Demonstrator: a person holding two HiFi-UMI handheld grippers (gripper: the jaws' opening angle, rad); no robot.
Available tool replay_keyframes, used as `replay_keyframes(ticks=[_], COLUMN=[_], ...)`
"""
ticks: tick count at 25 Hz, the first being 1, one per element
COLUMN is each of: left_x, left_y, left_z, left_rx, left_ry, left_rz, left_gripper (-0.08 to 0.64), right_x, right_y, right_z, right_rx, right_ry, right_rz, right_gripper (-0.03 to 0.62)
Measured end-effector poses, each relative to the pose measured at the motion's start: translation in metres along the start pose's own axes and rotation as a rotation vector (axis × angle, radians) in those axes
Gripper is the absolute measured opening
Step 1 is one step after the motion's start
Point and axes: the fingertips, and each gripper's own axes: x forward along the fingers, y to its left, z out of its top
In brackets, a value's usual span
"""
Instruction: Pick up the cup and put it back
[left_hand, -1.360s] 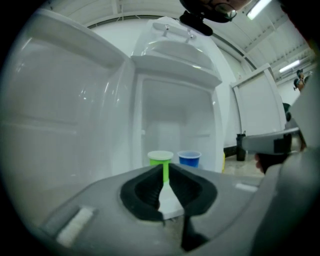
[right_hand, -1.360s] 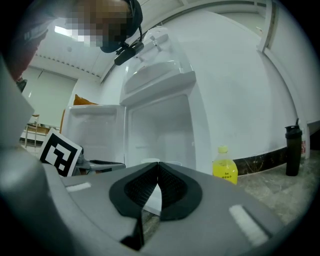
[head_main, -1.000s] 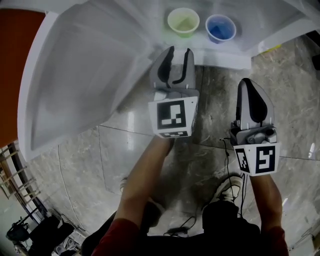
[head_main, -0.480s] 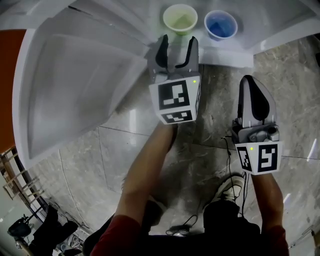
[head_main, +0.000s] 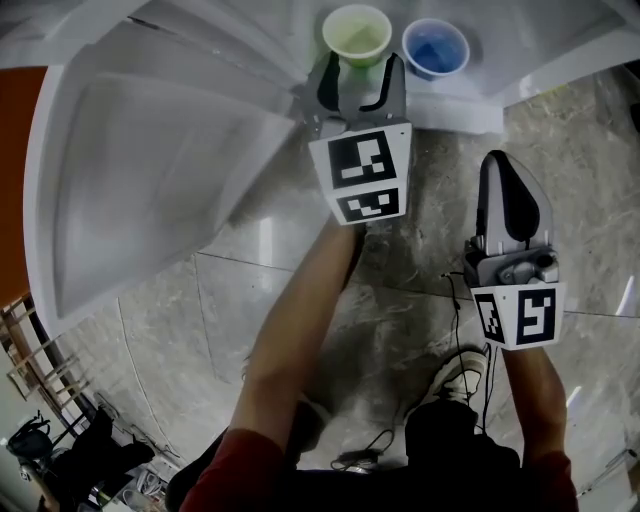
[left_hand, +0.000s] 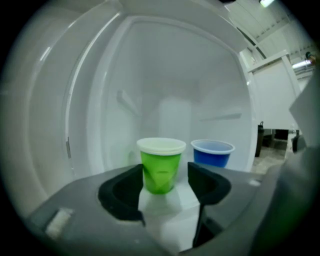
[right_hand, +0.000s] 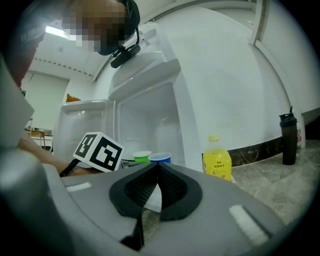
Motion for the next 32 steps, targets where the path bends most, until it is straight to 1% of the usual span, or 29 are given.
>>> replay_keyframes(ticks=[2, 5, 8, 11, 20, 27, 32], left_x=[0.004, 0.011, 0.017, 0.02, 0.013, 0.001, -0.01], left_y=[0.0, 0.001, 0.003, 0.004, 0.006, 0.006, 0.002], left_z=[0.002, 0.001, 0.003, 0.004, 0.005, 0.008, 0.017], left_rx=[-0.016, -0.015, -0.014, -0.012, -0.039, -0.039, -0.032], left_ry=[0.002, 0.011, 0.018, 0.018, -0.006, -0.019, -0.04], left_rz=[0.007, 0.027, 0.055, 0.07, 0.071, 0.061, 0.04], left_gripper=[0.279, 0.279, 0.254, 0.245, 0.236, 0.235, 0.235], right_x=[-0.001, -0.002, -0.003, -0.005, -0.005, -0.006, -0.006], right_y=[-0.001, -0.002, -0.005, -0.006, -0.005, 0.0, 0.006], right_z=[0.001, 0.001, 0.002, 0.002, 0.006, 0.008, 0.012], right_rx=[0.001, 0.0, 0.001, 0.001, -0.008, -0.015, -0.021], right_ry=[0.0, -0.001, 0.0, -0.001, -0.005, -0.007, -0.015], right_rz=[0.0, -0.004, -0.007, -0.009, -0.006, 0.001, 0.007], right_gripper=[0.0, 0.0, 0.0, 0.0, 0.002, 0.0, 0.0])
